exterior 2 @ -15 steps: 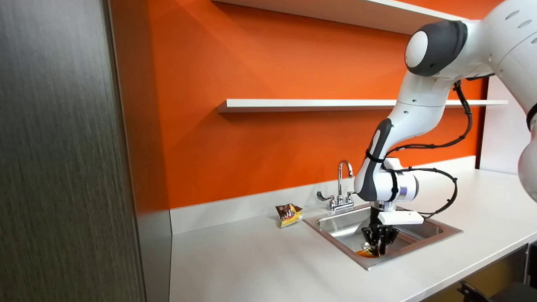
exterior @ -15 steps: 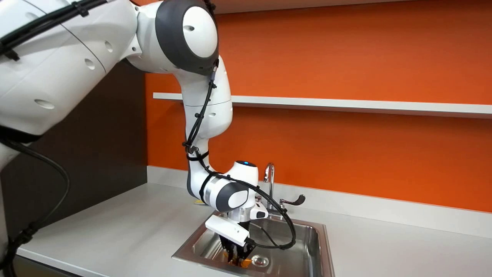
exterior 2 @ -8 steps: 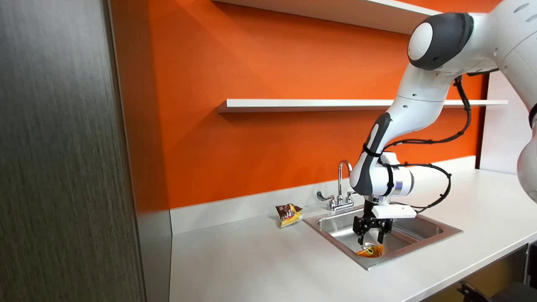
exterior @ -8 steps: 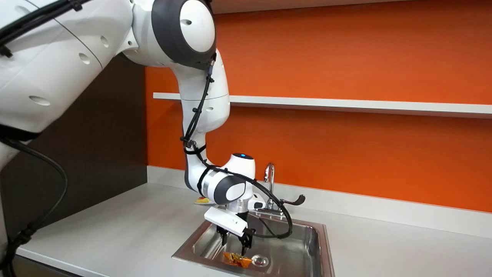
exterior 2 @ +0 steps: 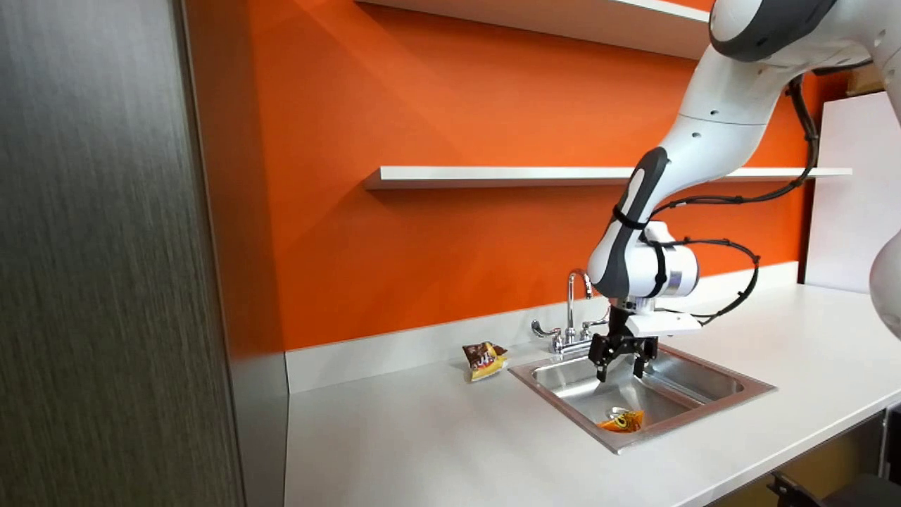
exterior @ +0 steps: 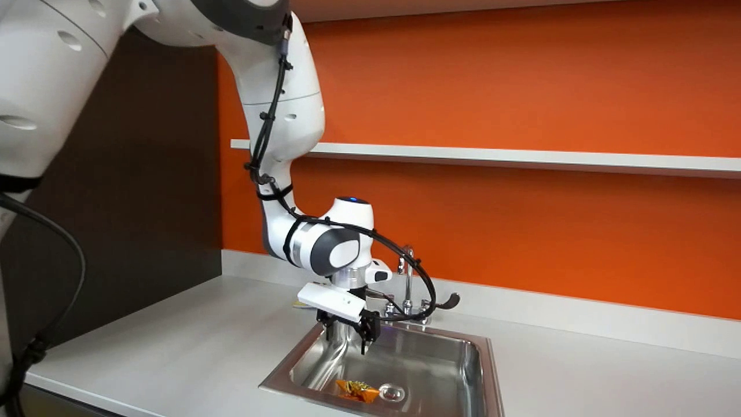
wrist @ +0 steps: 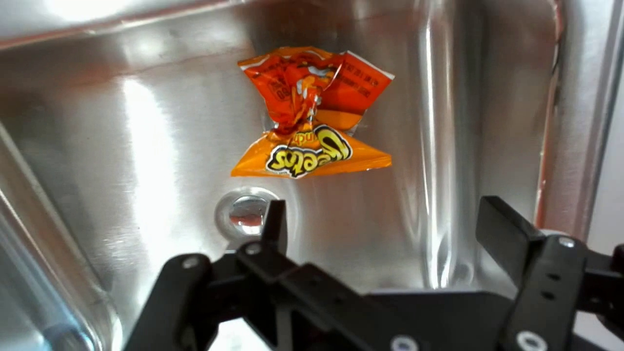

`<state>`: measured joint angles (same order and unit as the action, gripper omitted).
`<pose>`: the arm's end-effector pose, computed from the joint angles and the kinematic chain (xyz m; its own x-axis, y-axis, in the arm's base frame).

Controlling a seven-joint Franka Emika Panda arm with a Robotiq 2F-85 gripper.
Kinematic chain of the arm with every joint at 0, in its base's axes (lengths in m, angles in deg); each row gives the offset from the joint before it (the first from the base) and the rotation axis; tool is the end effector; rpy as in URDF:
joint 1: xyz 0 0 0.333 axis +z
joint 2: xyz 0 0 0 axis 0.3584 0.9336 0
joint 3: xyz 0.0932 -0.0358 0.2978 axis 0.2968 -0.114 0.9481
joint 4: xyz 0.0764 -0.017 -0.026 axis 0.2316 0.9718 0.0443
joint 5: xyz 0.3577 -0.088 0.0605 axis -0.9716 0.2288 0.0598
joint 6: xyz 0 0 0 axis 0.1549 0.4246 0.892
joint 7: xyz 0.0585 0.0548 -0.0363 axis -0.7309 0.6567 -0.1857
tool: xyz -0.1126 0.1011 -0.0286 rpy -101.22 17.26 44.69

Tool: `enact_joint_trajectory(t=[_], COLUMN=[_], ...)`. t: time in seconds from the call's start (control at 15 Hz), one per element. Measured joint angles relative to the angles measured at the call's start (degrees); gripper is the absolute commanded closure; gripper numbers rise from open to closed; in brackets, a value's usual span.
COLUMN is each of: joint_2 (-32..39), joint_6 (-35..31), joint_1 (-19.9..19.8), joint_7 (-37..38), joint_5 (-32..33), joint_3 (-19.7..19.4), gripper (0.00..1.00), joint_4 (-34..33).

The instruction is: Put the orange package in the sink

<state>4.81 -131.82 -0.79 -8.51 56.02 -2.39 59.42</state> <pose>0.4968 -0.1442 0.1393 0.9886 -0.0980 0.1146 -0.0939 -0.9948 -0.0405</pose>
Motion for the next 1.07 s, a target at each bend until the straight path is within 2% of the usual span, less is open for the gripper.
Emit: enact_joint_trajectory(t=[0.53, 0.73, 1.07], joint_2=[-17.7, -23.6, -26.0], joint_6=[13.3, 17.2, 18.0], joint_1=[7.8, 9.4, 9.7], joint_7=[0.0, 0.0, 0.0], joint_5=[5.0, 6.3, 6.4], joint_3=[-6.6, -8.4, -8.8], gripper=[0.0, 0.0, 0.0], joint_4=[12.8, 16.6, 18.3])
